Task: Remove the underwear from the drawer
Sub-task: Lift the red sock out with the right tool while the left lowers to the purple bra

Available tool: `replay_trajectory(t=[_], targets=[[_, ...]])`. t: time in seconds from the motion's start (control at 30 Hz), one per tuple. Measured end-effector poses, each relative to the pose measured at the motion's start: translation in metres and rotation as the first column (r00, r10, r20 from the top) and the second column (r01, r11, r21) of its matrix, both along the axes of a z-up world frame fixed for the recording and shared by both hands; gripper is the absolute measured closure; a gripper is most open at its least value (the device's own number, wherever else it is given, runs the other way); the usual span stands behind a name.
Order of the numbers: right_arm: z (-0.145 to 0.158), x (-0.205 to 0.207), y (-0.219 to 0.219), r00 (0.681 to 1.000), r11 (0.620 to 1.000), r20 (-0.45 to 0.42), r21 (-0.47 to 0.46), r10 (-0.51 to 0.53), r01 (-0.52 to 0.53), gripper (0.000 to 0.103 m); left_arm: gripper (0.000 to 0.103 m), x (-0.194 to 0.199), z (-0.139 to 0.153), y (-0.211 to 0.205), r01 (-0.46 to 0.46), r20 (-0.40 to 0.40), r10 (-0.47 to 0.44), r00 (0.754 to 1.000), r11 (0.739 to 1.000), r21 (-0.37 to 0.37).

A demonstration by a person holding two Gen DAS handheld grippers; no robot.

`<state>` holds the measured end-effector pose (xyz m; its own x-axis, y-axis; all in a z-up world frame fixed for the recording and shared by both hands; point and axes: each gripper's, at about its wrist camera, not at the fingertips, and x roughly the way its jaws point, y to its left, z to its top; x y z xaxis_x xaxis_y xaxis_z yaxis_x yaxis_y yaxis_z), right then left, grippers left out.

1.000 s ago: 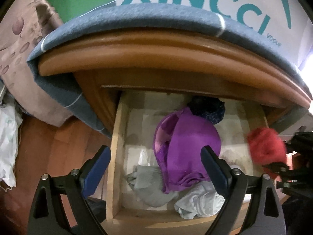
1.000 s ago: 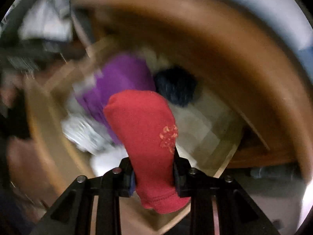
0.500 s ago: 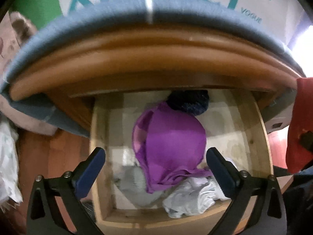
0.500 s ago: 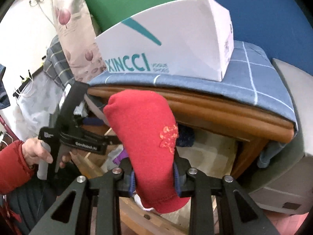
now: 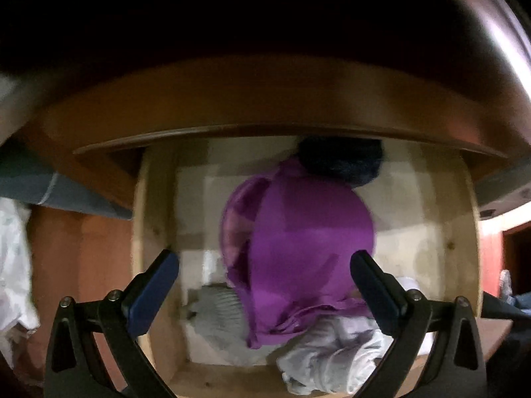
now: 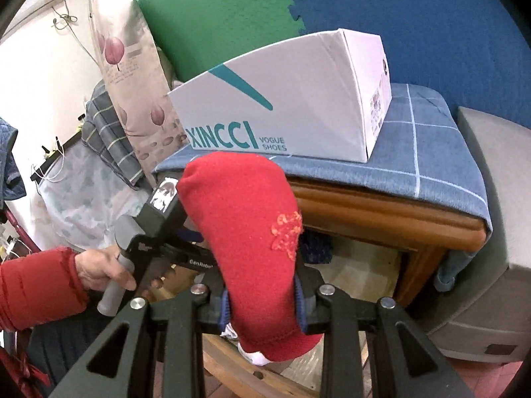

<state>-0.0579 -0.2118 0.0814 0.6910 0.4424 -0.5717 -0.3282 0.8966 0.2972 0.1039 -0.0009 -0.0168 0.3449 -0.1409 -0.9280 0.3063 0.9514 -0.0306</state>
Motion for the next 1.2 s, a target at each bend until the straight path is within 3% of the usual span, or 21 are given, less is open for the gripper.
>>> replay_trajectory(t=[0.17,0.27,0.3,0.4,0.53,0.67,0.73,0.77,0.83,0.87,0.93,1.1,1.2], targets=[[0.000,0.001,0.001,1.000,1.000,-0.002,0.002,0.004,-0.004,0.074,0.000,-0.008,-0.007,-0.007,0.065,0.014,-0.066,0.998,0.995,0.071],[0.000,0.001,0.000,1.000,1.000,-0.004,0.002,0.007,-0.007,0.074,0.000,-0.011,-0.015,-0.001,0.079,-0.071,-0.077,0.995,0.997,0.020],[0.000,0.001,0.000,1.000,1.000,-0.007,0.004,0.008,-0.008,0.074,0.000,-0.012,-0.020,0.001,0.071,-0.102,-0.068,0.992,0.997,0.023],[0.000,0.001,0.000,1.000,1.000,-0.005,0.005,0.006,-0.006,0.074,0.000,-0.005,-0.016,0.006,0.016,-0.072,-0.014,0.997,0.999,0.040],[-0.002,-0.002,0.001,1.000,1.000,0.000,-0.003,0.017,-0.017,0.074,0.000,-0.002,-0.036,-0.003,0.037,-0.182,-0.020,0.983,0.995,0.089],[-0.003,-0.003,0.001,1.000,1.000,-0.004,-0.002,0.015,-0.015,0.074,0.000,0.009,-0.045,0.000,-0.055,-0.256,0.060,0.965,0.998,0.028],[-0.003,-0.003,0.001,1.000,1.000,-0.002,-0.004,0.018,-0.018,0.074,0.000,0.014,-0.057,0.002,-0.130,-0.330,0.134,0.934,0.991,0.036],[-0.003,-0.004,0.001,1.000,1.000,-0.003,-0.009,0.021,-0.021,0.074,0.000,0.017,-0.061,0.007,-0.206,-0.370,0.190,0.909,0.979,-0.005],[-0.004,-0.005,0.001,1.000,1.000,-0.005,-0.012,0.025,-0.025,0.074,0.000,0.021,-0.068,0.022,-0.382,-0.441,0.314,0.841,0.922,-0.072],[-0.004,-0.005,0.001,1.000,1.000,-0.007,-0.011,0.025,-0.025,0.074,0.000,0.022,-0.069,0.024,-0.421,-0.439,0.345,0.829,0.903,-0.085],[-0.004,-0.005,0.000,1.000,1.000,-0.008,-0.011,0.027,-0.027,0.074,0.001,0.024,-0.067,0.017,-0.392,-0.408,0.321,0.855,0.914,-0.101],[-0.005,-0.008,0.002,0.999,0.999,-0.007,-0.020,0.034,-0.034,0.074,0.022,0.026,-0.069,0.012,-0.416,-0.419,0.340,0.842,0.903,-0.103],[-0.004,-0.008,0.002,1.000,0.999,-0.005,-0.020,0.030,-0.030,0.074,0.034,0.026,-0.066,0.003,-0.388,-0.390,0.328,0.860,0.918,-0.082]])
